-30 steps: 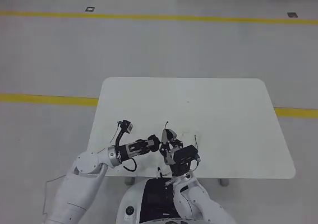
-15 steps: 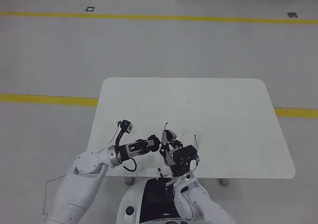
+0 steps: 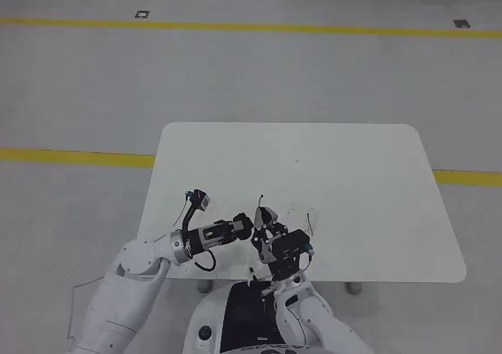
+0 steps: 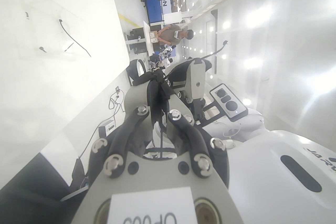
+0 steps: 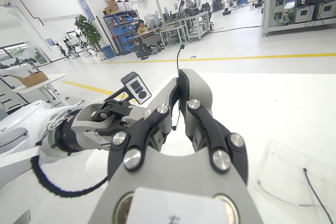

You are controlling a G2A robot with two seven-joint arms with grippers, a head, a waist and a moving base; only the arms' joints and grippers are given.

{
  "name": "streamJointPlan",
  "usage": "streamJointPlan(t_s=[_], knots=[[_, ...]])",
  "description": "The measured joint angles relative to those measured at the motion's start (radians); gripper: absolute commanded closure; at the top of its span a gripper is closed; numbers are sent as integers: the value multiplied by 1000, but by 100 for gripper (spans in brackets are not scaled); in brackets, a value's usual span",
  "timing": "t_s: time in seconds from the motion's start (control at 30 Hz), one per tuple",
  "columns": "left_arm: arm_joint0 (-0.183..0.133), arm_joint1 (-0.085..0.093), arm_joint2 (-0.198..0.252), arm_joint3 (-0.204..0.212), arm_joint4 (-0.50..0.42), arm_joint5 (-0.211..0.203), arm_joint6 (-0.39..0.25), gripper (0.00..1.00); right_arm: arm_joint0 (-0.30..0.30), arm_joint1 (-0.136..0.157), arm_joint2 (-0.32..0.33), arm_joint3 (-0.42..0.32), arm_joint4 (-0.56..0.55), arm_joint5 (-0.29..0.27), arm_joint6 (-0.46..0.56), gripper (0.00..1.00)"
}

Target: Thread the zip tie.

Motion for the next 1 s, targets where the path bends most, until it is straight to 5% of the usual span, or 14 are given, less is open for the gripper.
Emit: streamJointPlan(t_s=[1.0], knots=[[0,0,0,0,0,0,0,100,-21,4,12,-24,-24,-8,-2,100]])
